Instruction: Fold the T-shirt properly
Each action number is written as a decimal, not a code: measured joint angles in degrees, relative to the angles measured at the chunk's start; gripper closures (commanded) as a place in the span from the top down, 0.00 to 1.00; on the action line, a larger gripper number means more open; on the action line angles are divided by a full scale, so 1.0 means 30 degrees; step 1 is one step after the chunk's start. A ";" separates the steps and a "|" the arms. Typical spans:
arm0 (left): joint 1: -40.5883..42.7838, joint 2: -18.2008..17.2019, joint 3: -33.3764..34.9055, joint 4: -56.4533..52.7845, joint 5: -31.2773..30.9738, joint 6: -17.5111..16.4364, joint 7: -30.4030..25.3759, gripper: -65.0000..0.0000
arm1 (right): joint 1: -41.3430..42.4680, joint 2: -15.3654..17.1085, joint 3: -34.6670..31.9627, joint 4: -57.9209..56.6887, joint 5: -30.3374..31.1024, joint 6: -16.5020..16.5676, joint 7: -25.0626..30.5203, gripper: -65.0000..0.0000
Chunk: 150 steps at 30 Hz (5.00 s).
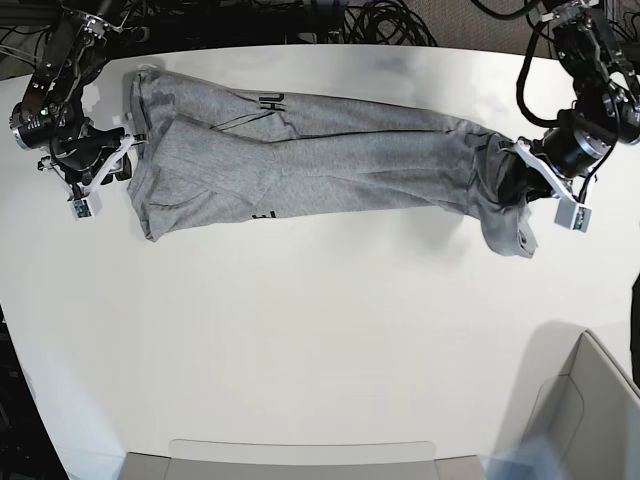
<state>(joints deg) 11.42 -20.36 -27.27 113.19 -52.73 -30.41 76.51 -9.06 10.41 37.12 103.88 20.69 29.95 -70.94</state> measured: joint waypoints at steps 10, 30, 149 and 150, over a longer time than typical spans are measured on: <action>0.0051 0.1348 0.4328 -0.0015 0.0066 0.2244 -0.0539 0.00 | 0.0109 -0.0415 0.0000 0.0000 0.0007 0.0000 0.0000 0.29; 0.0109 0.1086 1.0717 -0.0838 0.0233 0.5151 -0.3526 0.00 | 0.0117 -0.0415 0.0000 0.0000 0.0000 0.0000 0.0000 0.29; -0.1370 0.0539 1.7966 -0.3825 0.0066 1.0280 -0.5115 0.11 | -0.0889 -0.2798 0.5748 -0.5020 0.5479 0.2579 0.2448 0.29; -0.1355 0.0546 1.7966 -0.3825 0.0058 1.0280 -0.5107 0.11 | -0.0823 -0.2776 0.6120 -0.4954 0.5326 0.2572 0.2601 0.30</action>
<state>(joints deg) 7.35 -18.72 26.63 101.71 -52.56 0.43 61.19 -11.53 2.09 55.48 89.01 36.67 37.67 -63.13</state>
